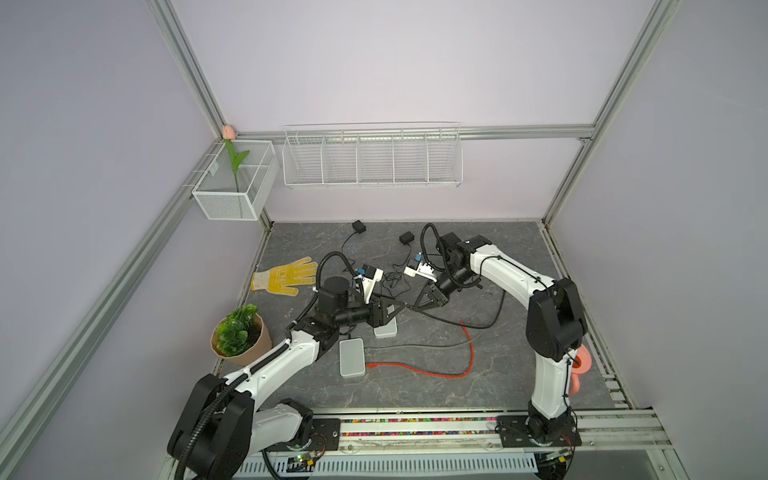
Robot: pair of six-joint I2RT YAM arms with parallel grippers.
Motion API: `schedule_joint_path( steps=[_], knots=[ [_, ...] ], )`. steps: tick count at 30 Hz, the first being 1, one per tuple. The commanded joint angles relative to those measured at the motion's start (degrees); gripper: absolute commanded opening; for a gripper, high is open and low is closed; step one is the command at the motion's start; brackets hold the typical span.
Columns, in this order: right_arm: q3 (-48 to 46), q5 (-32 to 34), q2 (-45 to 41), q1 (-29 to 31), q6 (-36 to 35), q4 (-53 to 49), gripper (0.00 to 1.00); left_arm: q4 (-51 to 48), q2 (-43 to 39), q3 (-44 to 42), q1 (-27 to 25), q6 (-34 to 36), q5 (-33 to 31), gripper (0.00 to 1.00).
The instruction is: Insert the plug into the switch port
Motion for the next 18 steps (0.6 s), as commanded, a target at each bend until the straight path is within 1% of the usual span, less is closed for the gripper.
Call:
schedule_joint_path(
  steps=[1, 13, 18],
  knots=[
    [0.7, -3.3, -2.2, 0.0, -2.4, -1.8, 0.08, 3.2, 1.4, 1.9, -0.8, -1.4, 1.7, 0.5],
    [-0.7, -3.3, -4.8, 1.0, -2.3, -0.6, 0.08, 4.6, 3.9, 1.9, -1.6, -2.2, 1.9, 0.45],
    [-1.6, -3.4, -5.8, 1.4, -2.1, 0.1, 0.08, 6.9, 4.7, 1.5, -1.6, -3.8, 2.7, 0.4]
  ],
)
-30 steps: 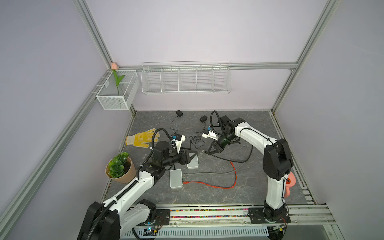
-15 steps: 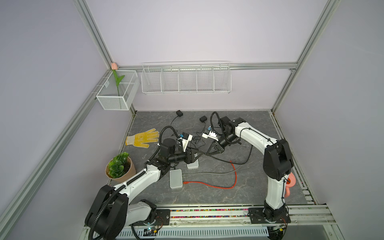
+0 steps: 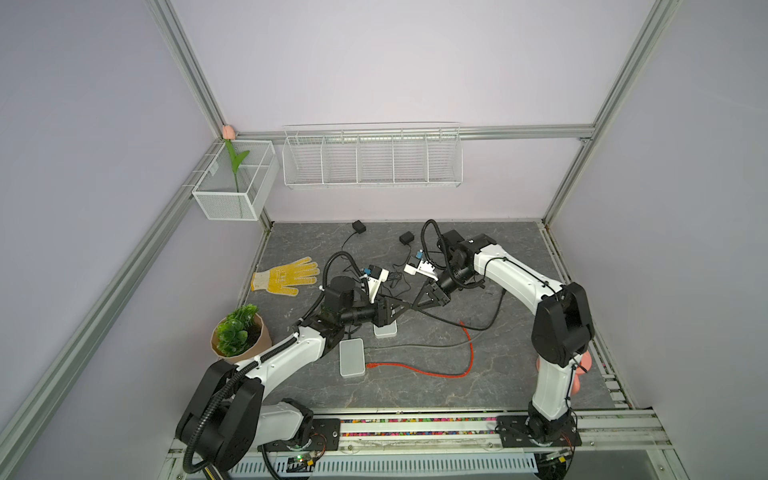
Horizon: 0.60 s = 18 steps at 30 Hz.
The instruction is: Insert the plug into the switch port
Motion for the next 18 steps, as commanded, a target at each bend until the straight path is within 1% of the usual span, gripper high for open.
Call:
schedule_joint_path(
  steps=[1, 4, 7, 8, 9, 10, 11, 12, 15, 16, 18],
  knots=[
    [-1.3, -2.4, -2.3, 0.6, -1.7, -0.1, 0.08, 3.3, 1.1, 1.0, -0.3, -1.6, 1.1, 0.38],
    [-1.6, -1.9, -1.9, 1.2, -1.6, 0.0, 0.08, 4.5, 1.5, 0.8, -0.3, -2.4, 1.3, 0.27],
    [-1.8, -1.2, -1.5, 1.3, -1.2, 0.4, 0.08, 5.9, 1.7, 0.5, -0.3, -3.3, 2.0, 0.12],
    [-1.9, -0.9, -1.5, 1.3, -0.7, 0.8, 0.1, 6.1, 1.6, 0.5, -0.4, -3.5, 2.1, 0.07],
    [-2.1, -0.3, -1.8, 1.3, 0.0, 1.7, 0.14, 6.0, 1.6, 0.4, -0.4, -3.5, 2.1, 0.03],
    [-2.5, 0.1, -2.2, 1.2, 0.8, 2.6, 0.21, 5.9, 1.5, 0.2, -0.4, -3.5, 2.0, 0.0],
    [-3.0, 0.5, -3.0, 1.3, 1.5, 3.7, 0.34, 5.6, 1.5, 0.0, -0.4, -3.4, 1.5, 0.0],
    [-3.7, 1.2, -4.0, 1.4, 2.4, 5.2, 0.42, 5.1, 1.2, -0.1, -0.4, -3.3, 0.9, 0.0],
    [-7.1, 5.3, -8.8, 1.5, 5.8, 11.1, 0.51, 3.5, 0.7, -0.9, -0.4, -3.1, -1.6, 0.0],
    [-9.1, 8.3, -11.3, 1.7, 7.7, 14.2, 0.52, 2.7, 0.5, -1.1, -0.4, -3.2, -2.8, 0.0],
    [-14.5, 16.7, -16.5, 2.7, 10.4, 22.1, 0.52, 2.0, 0.5, -1.4, -0.4, -4.0, -4.9, 0.0]
  ],
)
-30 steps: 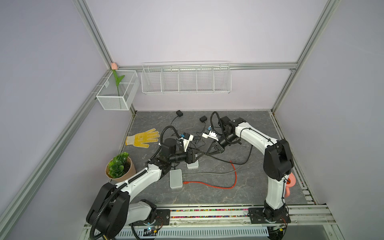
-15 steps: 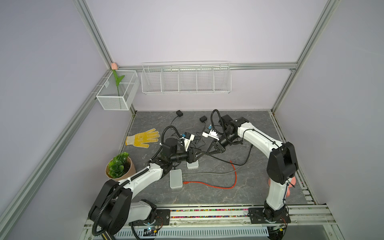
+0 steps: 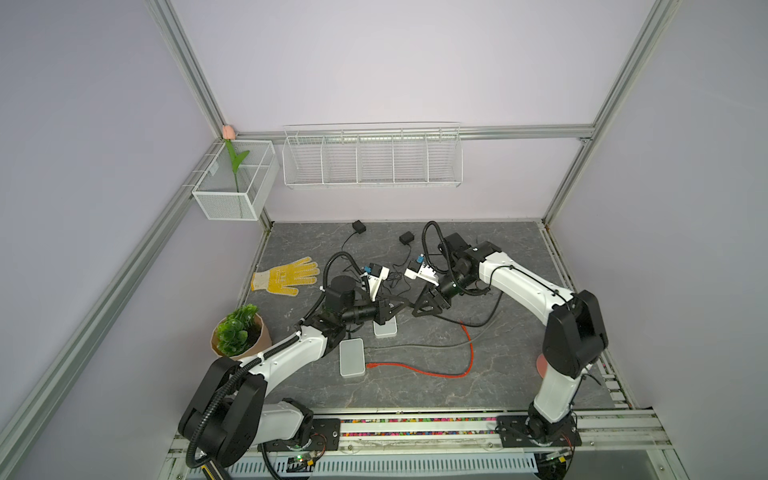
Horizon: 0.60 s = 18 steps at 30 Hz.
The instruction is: Insert the plug into the switch port
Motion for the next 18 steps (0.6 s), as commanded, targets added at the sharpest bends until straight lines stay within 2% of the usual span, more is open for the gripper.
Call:
schedule_joint_path(
  steps=[1, 3, 7, 18],
  knots=[
    [-6.8, 13.0, -9.8, 2.2, 4.8, 13.7, 0.53, -1.2, -0.4, -1.2, 0.1, -1.3, -4.3, 0.0],
    [-11.3, 20.7, -13.8, 5.0, 5.2, 19.6, 0.53, -0.7, -0.2, -1.3, 0.1, -2.5, -4.9, 0.0],
    [-16.7, 28.3, -17.6, 9.4, 3.9, 26.8, 0.53, 1.5, -0.2, -1.7, -0.1, -5.4, -5.1, 0.0],
    [-13.8, 30.5, -11.5, 10.6, 1.3, 28.4, 0.51, -0.7, -2.7, -2.1, -0.4, -6.2, -5.5, 0.0]
  ],
)
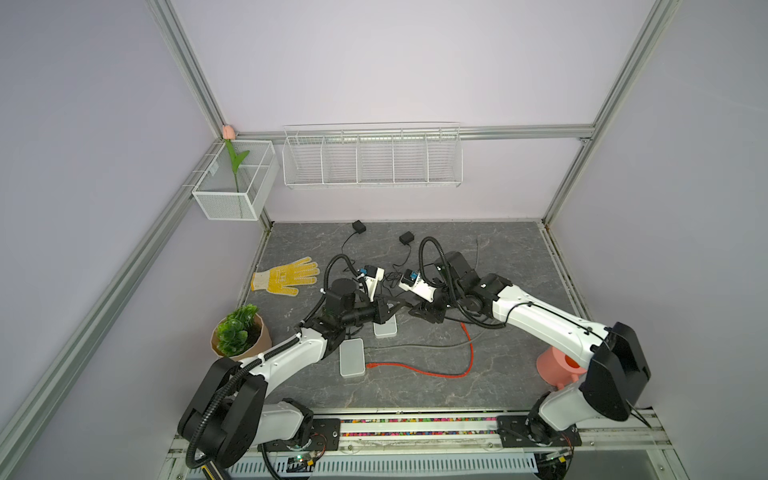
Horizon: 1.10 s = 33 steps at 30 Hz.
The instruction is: Insert the plug into the switch port
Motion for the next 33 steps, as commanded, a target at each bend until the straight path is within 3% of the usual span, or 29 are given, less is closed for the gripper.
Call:
schedule_joint_path(
  steps=[1, 10, 17, 26, 31, 33],
  knots=[
    [1.1, 2.5, 0.1, 0.6, -1.5, 3.2, 0.51, -0.3, -2.2, -1.0, -0.2, -0.7, -1.1, 0.0],
    [1.6, 5.5, 1.4, 1.9, -2.7, 3.1, 0.48, -1.4, -2.0, -0.3, -0.3, -0.6, -0.9, 0.0],
    [1.9, 6.1, 1.7, 2.4, -3.3, 3.1, 0.37, -1.8, -2.0, 0.1, -0.2, -0.7, -0.7, 0.0],
    [1.8, 6.0, 2.6, 3.3, -3.3, 3.0, 0.36, -2.2, -1.9, 0.4, -0.2, -0.9, -0.8, 0.0],
    [1.8, 7.3, 2.8, 3.5, -2.1, 3.3, 0.17, -2.4, -2.0, 0.6, -0.2, -1.1, -0.8, 0.0],
    [1.5, 7.3, 2.6, 3.5, -1.9, 3.3, 0.16, -2.3, -2.1, 0.4, -0.2, -1.3, -0.9, 0.0]
  ],
)
